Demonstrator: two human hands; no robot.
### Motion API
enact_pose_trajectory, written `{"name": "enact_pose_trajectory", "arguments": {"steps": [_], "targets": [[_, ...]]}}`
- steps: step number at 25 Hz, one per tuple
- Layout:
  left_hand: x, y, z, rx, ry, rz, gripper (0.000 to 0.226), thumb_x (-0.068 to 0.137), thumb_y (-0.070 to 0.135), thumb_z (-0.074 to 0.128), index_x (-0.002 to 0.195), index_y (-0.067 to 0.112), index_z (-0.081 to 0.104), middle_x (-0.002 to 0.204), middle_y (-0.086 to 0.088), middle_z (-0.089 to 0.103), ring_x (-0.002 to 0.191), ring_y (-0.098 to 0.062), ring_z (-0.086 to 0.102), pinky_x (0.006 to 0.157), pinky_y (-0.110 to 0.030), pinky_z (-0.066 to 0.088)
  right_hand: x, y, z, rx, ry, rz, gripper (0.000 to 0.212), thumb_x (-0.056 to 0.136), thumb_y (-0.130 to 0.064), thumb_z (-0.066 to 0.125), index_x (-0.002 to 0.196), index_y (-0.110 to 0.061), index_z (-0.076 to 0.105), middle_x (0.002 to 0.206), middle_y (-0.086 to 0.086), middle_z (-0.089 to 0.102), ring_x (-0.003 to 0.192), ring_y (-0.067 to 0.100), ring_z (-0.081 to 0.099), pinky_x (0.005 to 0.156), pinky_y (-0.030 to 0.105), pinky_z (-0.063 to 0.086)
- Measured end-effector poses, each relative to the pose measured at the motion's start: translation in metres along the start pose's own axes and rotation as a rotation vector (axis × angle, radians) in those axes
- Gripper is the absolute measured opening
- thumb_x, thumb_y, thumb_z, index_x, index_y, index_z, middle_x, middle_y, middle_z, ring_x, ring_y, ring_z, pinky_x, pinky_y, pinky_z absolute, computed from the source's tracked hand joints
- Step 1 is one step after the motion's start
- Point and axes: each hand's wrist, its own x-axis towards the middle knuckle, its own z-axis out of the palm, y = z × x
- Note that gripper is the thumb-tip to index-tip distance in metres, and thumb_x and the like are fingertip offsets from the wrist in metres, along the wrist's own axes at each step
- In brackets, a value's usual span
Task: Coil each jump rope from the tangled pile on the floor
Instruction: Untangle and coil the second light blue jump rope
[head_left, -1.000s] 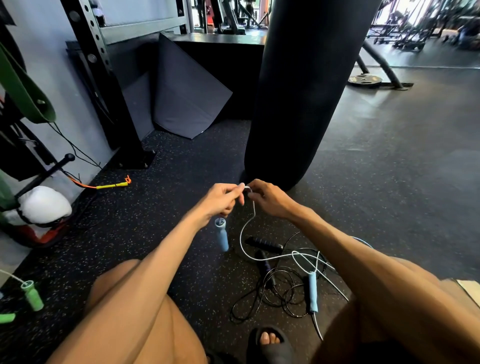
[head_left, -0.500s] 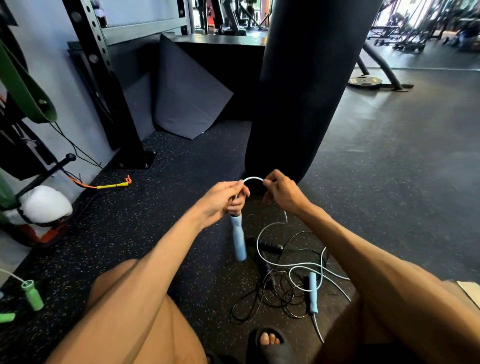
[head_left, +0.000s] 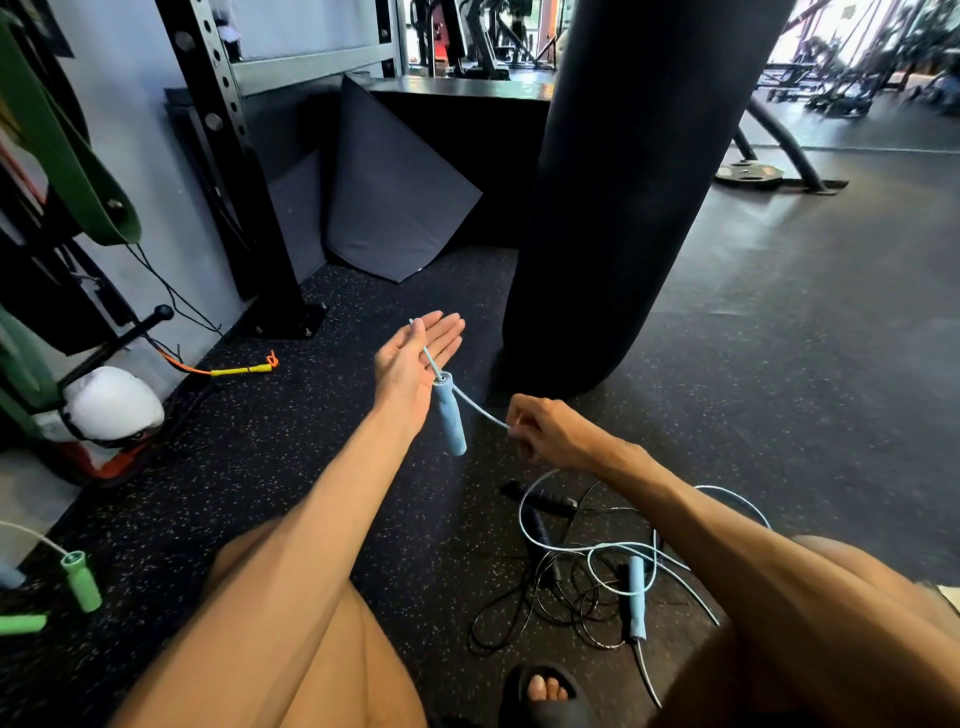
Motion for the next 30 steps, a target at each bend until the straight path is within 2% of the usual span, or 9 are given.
{"name": "enact_pose_trajectory", "arguments": {"steps": [4, 8, 11, 14, 16, 19, 22, 25, 30], "targets": [[0.003, -0.006, -0.006, 0.249, 0.068, 0.073, 0.033, 0.104, 0.015, 0.043, 0.116, -0.011, 0.06, 0.108, -0.027, 0.069, 0.1, -0.032, 0.071, 0.09, -0.037, 0.057, 0.004, -0.011, -0.007, -0.113, 0.192, -0.277, 0.007, 0.098, -0.014, 0.05, 0.094, -0.017, 0.055, 0.077, -0.006, 0.057, 0.067, 0.012, 0.055, 0.062, 0.031, 0.047], [-0.009, -0.011, 0.002, 0.503, -0.054, -0.008, 0.032, 0.104, 0.017, 0.045, 0.11, -0.009, 0.064, 0.091, -0.021, 0.073, 0.076, -0.024, 0.074, 0.072, -0.03, 0.061, 0.004, -0.022, -0.02, -0.13, 0.336, -0.42, 0.009, 0.101, -0.018, 0.046, 0.098, -0.017, 0.055, 0.085, -0.006, 0.057, 0.074, 0.012, 0.055, 0.067, 0.031, 0.047], [-0.021, -0.013, 0.012, 0.616, -0.218, -0.134, 0.03, 0.102, 0.023, 0.049, 0.093, 0.003, 0.07, 0.07, -0.017, 0.072, 0.055, -0.023, 0.07, 0.054, -0.026, 0.056, 0.004, -0.028, -0.028, -0.126, 0.41, -0.422, 0.011, 0.101, -0.021, 0.047, 0.098, -0.017, 0.056, 0.088, -0.005, 0.061, 0.079, 0.011, 0.058, 0.07, 0.032, 0.048], [-0.025, -0.016, 0.016, 0.645, -0.389, -0.26, 0.044, 0.103, 0.03, 0.045, 0.072, 0.013, 0.071, 0.051, -0.009, 0.058, 0.037, -0.013, 0.046, 0.041, -0.022, 0.035, 0.004, -0.026, -0.033, -0.068, 0.475, -0.355, 0.009, 0.099, -0.024, 0.051, 0.096, -0.017, 0.057, 0.085, -0.006, 0.062, 0.076, 0.009, 0.059, 0.068, 0.033, 0.05], [-0.026, -0.017, 0.017, 0.501, -0.47, -0.374, 0.047, 0.105, 0.027, 0.039, 0.074, 0.013, 0.073, 0.047, -0.001, 0.037, 0.039, -0.008, 0.026, 0.043, -0.022, 0.02, 0.004, -0.021, -0.037, 0.031, 0.519, -0.278, 0.011, 0.097, -0.026, 0.058, 0.092, -0.017, 0.056, 0.079, -0.006, 0.06, 0.069, 0.008, 0.058, 0.062, 0.028, 0.049], [-0.027, -0.013, 0.021, 0.346, -0.504, -0.484, 0.043, 0.103, 0.026, 0.036, 0.086, 0.007, 0.07, 0.051, 0.004, 0.023, 0.051, -0.013, 0.012, 0.052, -0.028, 0.014, 0.003, -0.013, -0.041, 0.13, 0.558, -0.182, 0.016, 0.094, -0.026, 0.064, 0.086, -0.017, 0.054, 0.073, -0.007, 0.055, 0.063, 0.004, 0.049, 0.058, 0.021, 0.042], [-0.029, -0.011, 0.025, 0.238, -0.504, -0.503, 0.037, 0.103, 0.027, 0.037, 0.087, 0.007, 0.064, 0.051, 0.006, 0.02, 0.052, -0.013, 0.011, 0.053, -0.028, 0.014, 0.006, -0.003, -0.037, 0.22, 0.499, -0.059, 0.015, 0.096, -0.023, 0.061, 0.088, -0.013, 0.054, 0.068, -0.006, 0.054, 0.058, 0.002, 0.047, 0.054, 0.022, 0.041], [-0.027, -0.009, 0.027, 0.03, -0.481, -0.466, 0.032, 0.105, 0.025, 0.034, 0.091, 0.007, 0.057, 0.051, 0.008, 0.026, 0.046, -0.007, 0.02, 0.048, -0.024, 0.021, 0.008, 0.002, -0.03, 0.378, 0.366, 0.038, 0.01, 0.099, -0.011, 0.054, 0.096, -0.002, 0.051, 0.068, 0.008, 0.063, 0.062, 0.022, 0.062, 0.061, 0.04, 0.054], [-0.01, 0.002, 0.021, -0.201, -0.11, -0.243, 0.031, 0.106, 0.021, 0.031, 0.092, 0.005, 0.054, 0.06, -0.003, 0.055, 0.052, -0.015, 0.053, 0.057, -0.028, 0.05, -0.003, -0.001, -0.017, 0.452, -0.003, 0.175, 0.003, 0.1, -0.003, 0.048, 0.101, -0.003, 0.045, 0.083, 0.028, 0.071, 0.069, 0.037, 0.07, 0.064, 0.045, 0.057]]}}
